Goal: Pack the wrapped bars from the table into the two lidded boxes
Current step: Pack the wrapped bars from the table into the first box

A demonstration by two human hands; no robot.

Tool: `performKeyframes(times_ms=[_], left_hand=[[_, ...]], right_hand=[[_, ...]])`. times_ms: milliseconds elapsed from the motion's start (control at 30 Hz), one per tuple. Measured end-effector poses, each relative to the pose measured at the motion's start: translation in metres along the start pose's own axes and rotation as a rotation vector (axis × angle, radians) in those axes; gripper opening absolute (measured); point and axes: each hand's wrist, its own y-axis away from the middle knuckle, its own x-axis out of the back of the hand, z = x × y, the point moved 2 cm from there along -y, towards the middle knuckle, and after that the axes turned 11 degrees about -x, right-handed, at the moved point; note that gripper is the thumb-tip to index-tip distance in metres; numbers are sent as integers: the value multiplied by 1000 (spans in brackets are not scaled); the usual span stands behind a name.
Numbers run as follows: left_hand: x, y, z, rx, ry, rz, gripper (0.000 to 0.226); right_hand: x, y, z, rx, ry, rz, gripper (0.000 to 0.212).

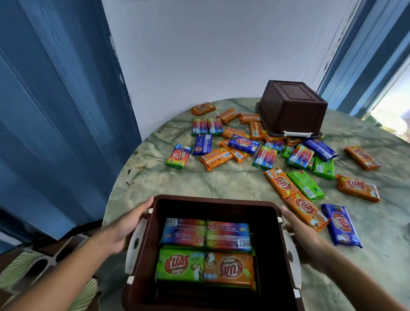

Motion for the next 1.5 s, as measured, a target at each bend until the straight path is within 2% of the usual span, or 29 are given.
performKeyframes(times_ms=[100, 200, 300, 367, 433, 600, 700, 767, 867, 900, 967, 1067, 1200, 1267, 1367, 1433, 1500], left_hand=[[-10, -4, -2, -54, 92, -3, 50], [-6, -21, 15, -151, 25, 122, 50], [-2, -44, 39, -229, 16, 125, 63], [-1, -60, 58, -271, 8, 144, 60], [-1, -76, 76, -284, -12, 148, 46], [1, -104, 99, -210, -64, 185, 48], [-1, -111, 99, -227, -86, 155, 39], [2, -116, 105, -219, -171, 128, 35], [14, -132, 134, -280, -341, 169, 20], [18, -146, 147, -308, -390, 191, 16], [12, -166, 170, -369, -569, 189, 19], [-9, -199, 188, -414, -935, 135, 27], [-31, -236, 183, -265, -1301, 145, 57], [-35, -253, 174, -209, -1390, 116, 70], [-35, -270, 165, -189, -1433, 47, 87], [-33, -278, 165, -182, -1447, 11, 101], [-31, -281, 165, -191, -1445, -11, 104]], right_hand=[[-16, -11, 5, 116, -191, 3, 54], [-24, -15, -12, 228, -192, 49, 53], [-25, -30, -36, 255, -180, 84, 53], [-25, -42, -57, 283, -156, 102, 54], [-25, -53, -78, 299, -154, 129, 57], [-25, -73, -113, 260, -195, 151, 61], [-22, -85, -111, 201, -176, 142, 65], [-17, -82, -116, 247, -14, 246, 60], [-8, -60, -151, 527, 381, 631, 28], [-14, -53, -172, 629, 426, 664, 18], [-30, -47, -207, 784, 524, 587, 9], [-74, -68, -258, 901, 838, 450, 16], [-126, -123, -292, 810, 1294, 352, 44], [-143, -152, -294, 693, 1540, 331, 58], [-154, -180, -289, 580, 1839, 330, 57], [-155, -187, -289, 585, 1924, 338, 56], [-153, -189, -289, 629, 1957, 342, 56]])
